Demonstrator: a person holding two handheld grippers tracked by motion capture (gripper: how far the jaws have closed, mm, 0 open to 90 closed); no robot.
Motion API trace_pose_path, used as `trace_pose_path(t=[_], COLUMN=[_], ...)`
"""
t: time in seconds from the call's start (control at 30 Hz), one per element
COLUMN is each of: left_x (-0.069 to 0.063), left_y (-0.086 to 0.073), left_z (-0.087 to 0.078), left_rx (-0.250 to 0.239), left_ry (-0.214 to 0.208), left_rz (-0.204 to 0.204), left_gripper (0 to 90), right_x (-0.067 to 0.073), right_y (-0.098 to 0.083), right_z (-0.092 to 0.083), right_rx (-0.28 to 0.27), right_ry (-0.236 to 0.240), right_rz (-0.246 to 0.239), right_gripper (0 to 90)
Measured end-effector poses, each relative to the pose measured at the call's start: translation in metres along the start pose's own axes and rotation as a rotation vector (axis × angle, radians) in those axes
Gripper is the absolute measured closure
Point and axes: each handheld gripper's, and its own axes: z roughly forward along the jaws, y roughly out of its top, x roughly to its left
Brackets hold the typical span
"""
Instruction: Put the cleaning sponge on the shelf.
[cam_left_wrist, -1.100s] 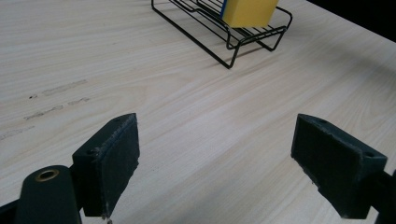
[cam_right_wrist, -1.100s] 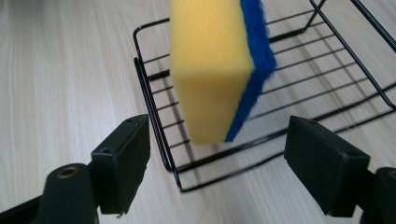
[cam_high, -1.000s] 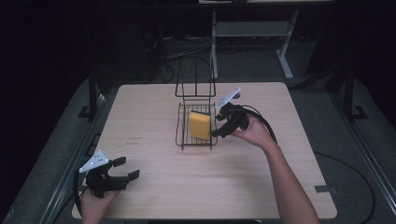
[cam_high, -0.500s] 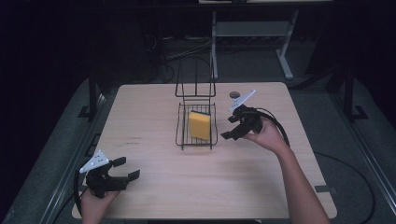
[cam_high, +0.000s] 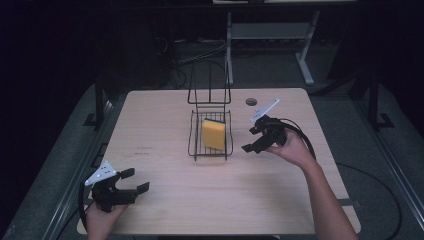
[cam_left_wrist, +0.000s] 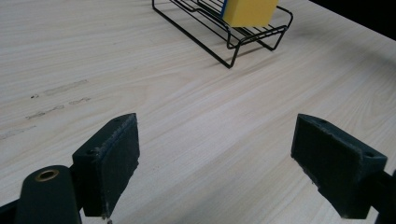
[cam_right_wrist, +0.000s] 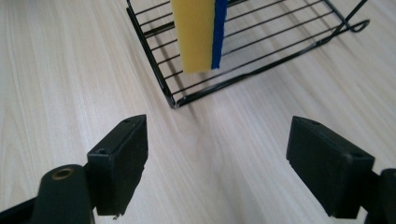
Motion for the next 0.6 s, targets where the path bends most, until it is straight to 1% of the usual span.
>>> trace_pose_path(t=[0.03,0.13,0.17,0.23,0.33,0.4,0.47,0.6], left_x=[0.000,-0.001,-0.001,-0.001,-0.001,-0.001,-0.001,-0.001], left_y=[0.000,0.000,0.000,0.000,0.000,0.000,0.000,0.000], left_z=[0.000,0.001,0.001,0.000,0.000,0.001,0.001,0.001], left_rx=[0.000,0.000,0.000,0.000,0.003,0.002,0.002,0.003], left_ry=[-0.001,0.001,0.001,0.001,0.001,0.001,0.000,0.000], left_rz=[0.000,0.001,0.001,0.001,0.002,0.001,0.005,0.005], left_gripper=[14.7,14.6,14.7,14.7,14.7,14.7,14.6,14.6], right_x=[0.000,0.000,0.000,0.000,0.000,-0.001,0.001,0.001], right_y=[-0.002,-0.008,-0.010,-0.013,-0.019,-0.022,-0.024,-0.030], right_z=[0.000,0.001,0.000,-0.001,-0.002,-0.002,-0.004,-0.006], right_rx=[-0.003,0.020,0.009,0.006,0.007,0.019,0.007,0.003], right_ry=[0.004,0.008,0.007,0.008,0.009,0.009,0.009,0.008], right_rz=[0.008,0.018,0.019,0.030,0.040,0.039,0.045,0.061], right_gripper=[20.1,19.2,19.7,19.6,19.5,19.2,19.6,19.5])
